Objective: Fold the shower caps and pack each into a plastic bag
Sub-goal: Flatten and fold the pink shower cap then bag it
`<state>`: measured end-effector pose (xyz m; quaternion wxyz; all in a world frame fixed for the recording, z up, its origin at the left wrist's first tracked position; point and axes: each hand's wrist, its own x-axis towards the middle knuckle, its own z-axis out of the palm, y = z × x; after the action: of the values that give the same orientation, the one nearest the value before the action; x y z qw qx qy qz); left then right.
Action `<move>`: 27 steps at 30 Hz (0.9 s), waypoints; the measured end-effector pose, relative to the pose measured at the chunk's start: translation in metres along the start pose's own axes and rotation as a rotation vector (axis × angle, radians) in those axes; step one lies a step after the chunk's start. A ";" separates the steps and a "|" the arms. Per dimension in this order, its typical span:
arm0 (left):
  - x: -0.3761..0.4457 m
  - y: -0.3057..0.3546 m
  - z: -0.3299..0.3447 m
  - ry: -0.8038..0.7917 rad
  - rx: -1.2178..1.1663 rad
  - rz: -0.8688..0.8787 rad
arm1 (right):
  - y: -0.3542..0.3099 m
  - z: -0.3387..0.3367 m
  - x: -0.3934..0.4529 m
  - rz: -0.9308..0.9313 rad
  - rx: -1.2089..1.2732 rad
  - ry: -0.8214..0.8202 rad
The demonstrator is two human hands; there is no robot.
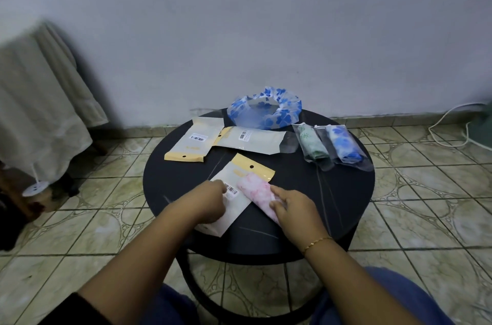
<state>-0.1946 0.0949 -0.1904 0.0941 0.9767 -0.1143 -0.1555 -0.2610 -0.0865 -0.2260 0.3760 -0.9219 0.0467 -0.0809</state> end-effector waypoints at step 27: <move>-0.025 0.016 0.056 0.216 0.105 0.322 | 0.025 -0.051 -0.010 0.267 0.335 0.033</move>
<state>-0.2386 0.0774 -0.2317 0.0783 0.9604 -0.2660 -0.0266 -0.2812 -0.1373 -0.2086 0.5306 -0.8306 0.1605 -0.0521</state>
